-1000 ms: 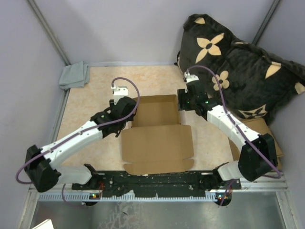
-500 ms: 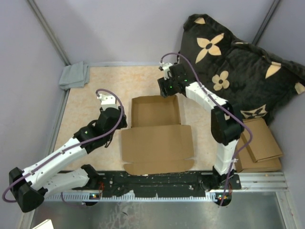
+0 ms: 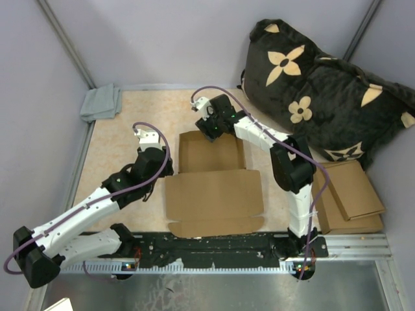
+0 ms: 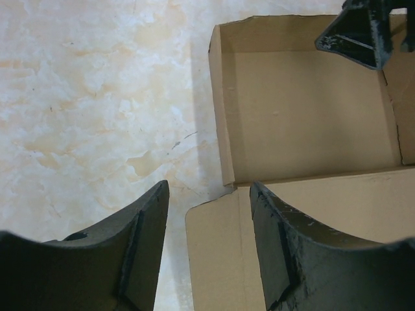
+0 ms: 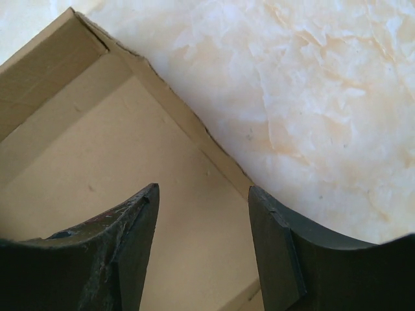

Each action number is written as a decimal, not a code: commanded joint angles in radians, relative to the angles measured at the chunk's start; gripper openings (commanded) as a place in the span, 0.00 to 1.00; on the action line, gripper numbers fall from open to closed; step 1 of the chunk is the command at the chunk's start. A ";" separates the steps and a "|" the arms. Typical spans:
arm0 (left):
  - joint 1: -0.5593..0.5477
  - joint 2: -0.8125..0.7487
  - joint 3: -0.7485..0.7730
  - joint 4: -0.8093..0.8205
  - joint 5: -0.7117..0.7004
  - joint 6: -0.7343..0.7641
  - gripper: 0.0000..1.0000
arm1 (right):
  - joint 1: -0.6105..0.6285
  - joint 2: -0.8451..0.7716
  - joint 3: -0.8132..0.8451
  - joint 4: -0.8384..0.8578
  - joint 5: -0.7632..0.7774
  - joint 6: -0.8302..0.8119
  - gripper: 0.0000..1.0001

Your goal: Fold the paper box

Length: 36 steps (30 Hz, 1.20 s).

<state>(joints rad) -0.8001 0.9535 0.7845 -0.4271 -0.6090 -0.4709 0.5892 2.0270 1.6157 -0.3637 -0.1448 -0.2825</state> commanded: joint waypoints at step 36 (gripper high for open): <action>0.006 0.043 -0.048 0.089 0.100 -0.027 0.59 | -0.215 -0.044 -0.044 -0.153 -0.018 0.547 0.24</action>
<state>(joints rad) -0.8001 0.9779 0.7433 -0.3946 -0.5434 -0.4973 0.3527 2.2063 1.7660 -0.5045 -0.0872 0.1265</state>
